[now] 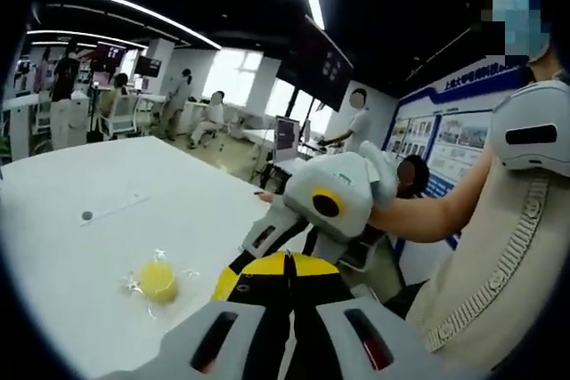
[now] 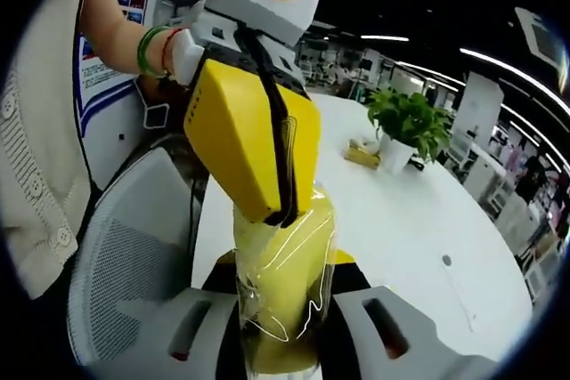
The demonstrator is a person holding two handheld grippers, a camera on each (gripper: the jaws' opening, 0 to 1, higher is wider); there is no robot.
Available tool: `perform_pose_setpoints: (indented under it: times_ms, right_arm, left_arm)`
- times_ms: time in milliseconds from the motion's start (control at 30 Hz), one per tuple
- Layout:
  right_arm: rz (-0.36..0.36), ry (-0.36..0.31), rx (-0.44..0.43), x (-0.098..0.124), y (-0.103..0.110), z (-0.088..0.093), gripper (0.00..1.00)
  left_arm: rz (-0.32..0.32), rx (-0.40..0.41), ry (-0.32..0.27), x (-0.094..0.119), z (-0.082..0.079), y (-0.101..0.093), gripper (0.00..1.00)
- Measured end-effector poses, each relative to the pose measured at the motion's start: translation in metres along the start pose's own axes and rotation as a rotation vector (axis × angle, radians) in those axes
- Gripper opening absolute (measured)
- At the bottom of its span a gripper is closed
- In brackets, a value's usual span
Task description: Compare the silicone blocks by pressing each to a similar depth, holding the contact briefly, and releasing to observe deformation and rebound differences across the visible hardness samples.
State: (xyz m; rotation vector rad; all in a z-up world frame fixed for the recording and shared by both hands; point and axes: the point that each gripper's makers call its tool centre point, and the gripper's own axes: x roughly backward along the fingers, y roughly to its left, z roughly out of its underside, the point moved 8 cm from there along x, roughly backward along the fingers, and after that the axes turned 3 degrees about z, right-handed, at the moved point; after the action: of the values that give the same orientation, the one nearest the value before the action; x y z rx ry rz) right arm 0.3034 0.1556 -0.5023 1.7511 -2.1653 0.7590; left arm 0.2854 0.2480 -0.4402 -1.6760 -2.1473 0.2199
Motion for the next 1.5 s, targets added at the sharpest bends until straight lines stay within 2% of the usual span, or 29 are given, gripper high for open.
perform_pose_setpoints:
  times_ms: [400, 1067, 1500]
  right_arm:
    - [-0.012, -0.045, -0.031, 0.0, -0.002, -0.002, 0.22]
    - [0.004, -0.042, -0.035, -0.003, -0.005, -0.001, 0.32]
    - [0.057, -0.018, -0.13, 0.0, -0.008, 0.006, 0.48]
  left_arm:
    - [0.0, 0.012, -0.016, 0.002, -0.001, -0.002, 0.0]
    - [-0.007, 0.022, -0.033, 0.005, 0.001, -0.002, 0.0]
    - [-0.049, 0.193, -0.158, 0.014, 0.004, 0.014, 0.0]
